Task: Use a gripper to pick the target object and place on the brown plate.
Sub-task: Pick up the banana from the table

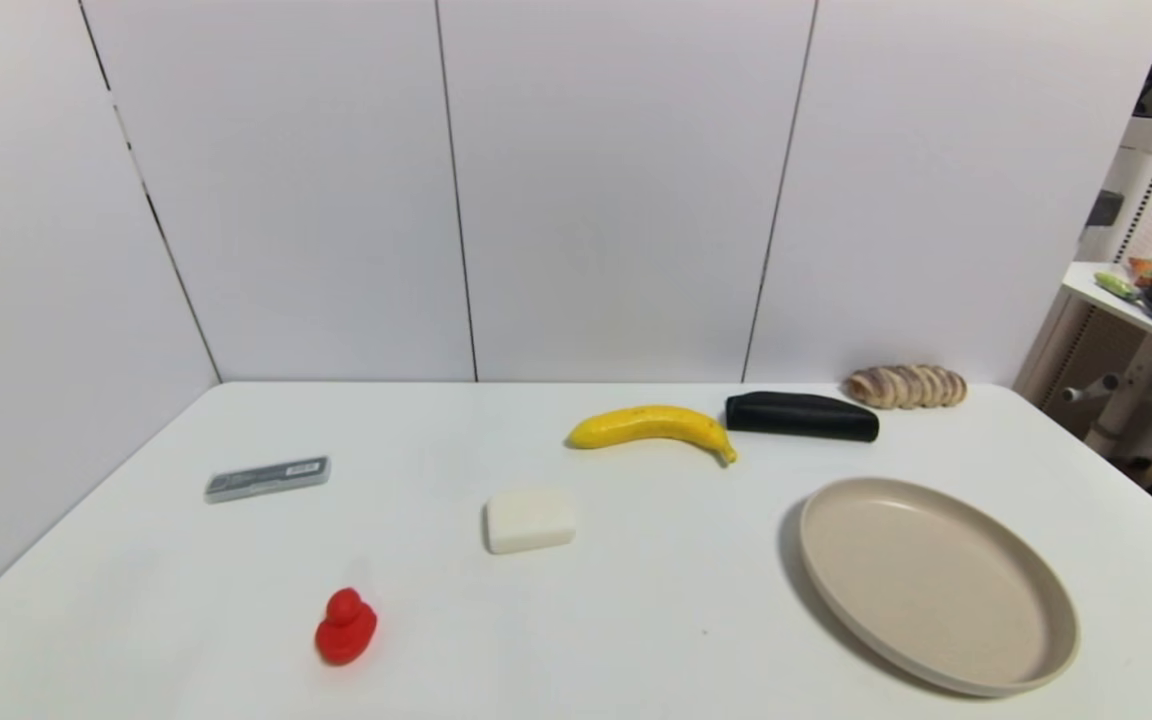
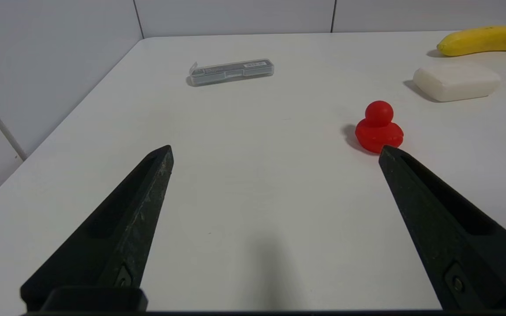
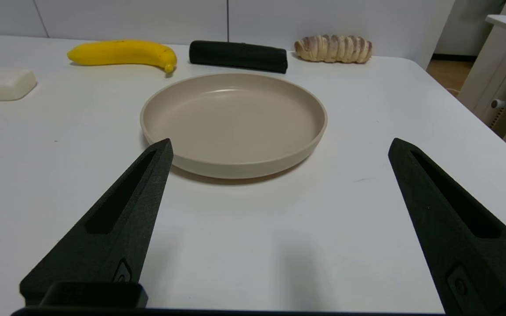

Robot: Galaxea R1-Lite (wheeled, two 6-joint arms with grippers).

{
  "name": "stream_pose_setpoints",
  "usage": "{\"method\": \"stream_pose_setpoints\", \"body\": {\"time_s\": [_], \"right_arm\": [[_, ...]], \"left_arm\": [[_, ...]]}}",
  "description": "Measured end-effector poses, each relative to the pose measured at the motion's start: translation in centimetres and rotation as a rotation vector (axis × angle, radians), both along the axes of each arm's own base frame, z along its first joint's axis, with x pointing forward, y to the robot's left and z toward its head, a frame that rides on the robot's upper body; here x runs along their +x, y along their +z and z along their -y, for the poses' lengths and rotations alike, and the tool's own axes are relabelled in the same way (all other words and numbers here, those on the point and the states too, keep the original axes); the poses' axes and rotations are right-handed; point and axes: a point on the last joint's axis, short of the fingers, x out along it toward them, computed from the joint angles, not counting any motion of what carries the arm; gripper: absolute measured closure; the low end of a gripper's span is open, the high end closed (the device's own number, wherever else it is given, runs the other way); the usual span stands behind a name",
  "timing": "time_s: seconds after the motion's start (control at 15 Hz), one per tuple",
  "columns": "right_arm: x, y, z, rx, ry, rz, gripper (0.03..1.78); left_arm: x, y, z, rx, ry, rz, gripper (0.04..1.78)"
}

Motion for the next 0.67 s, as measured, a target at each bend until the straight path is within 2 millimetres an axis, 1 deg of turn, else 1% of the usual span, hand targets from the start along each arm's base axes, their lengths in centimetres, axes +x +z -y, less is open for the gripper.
{"method": "stream_pose_setpoints", "body": {"time_s": [0.07, 0.2, 0.33, 0.4, 0.53, 0.6, 0.67], "right_arm": [[0.1, 0.5, 0.0, -0.001, 0.004, -0.001, 0.12], [0.3, 2.7, -0.1, -0.003, 0.023, -0.001, 0.12], [1.2, 6.4, -0.1, -0.006, 0.058, -0.01, 0.12], [1.9, 8.8, -0.2, -0.011, 0.078, -0.011, 0.12], [4.3, 14.0, -0.3, -0.024, 0.13, -0.023, 0.12], [6.0, 17.0, -0.4, -0.038, 0.164, -0.028, 0.12], [8.0, 19.4, -0.5, -0.055, 0.201, -0.043, 0.12]], "left_arm": [[0.0, 0.0, 0.0, 0.0, 0.0, 0.0, 0.13], [0.0, 0.0, 0.0, 0.0, 0.0, 0.0, 0.13], [0.0, 0.0, 0.0, 0.0, 0.0, 0.0, 0.13], [0.0, 0.0, 0.0, 0.0, 0.0, 0.0, 0.13], [0.0, 0.0, 0.0, 0.0, 0.0, 0.0, 0.13], [0.0, 0.0, 0.0, 0.0, 0.0, 0.0, 0.13], [0.0, 0.0, 0.0, 0.0, 0.0, 0.0, 0.13]]}}
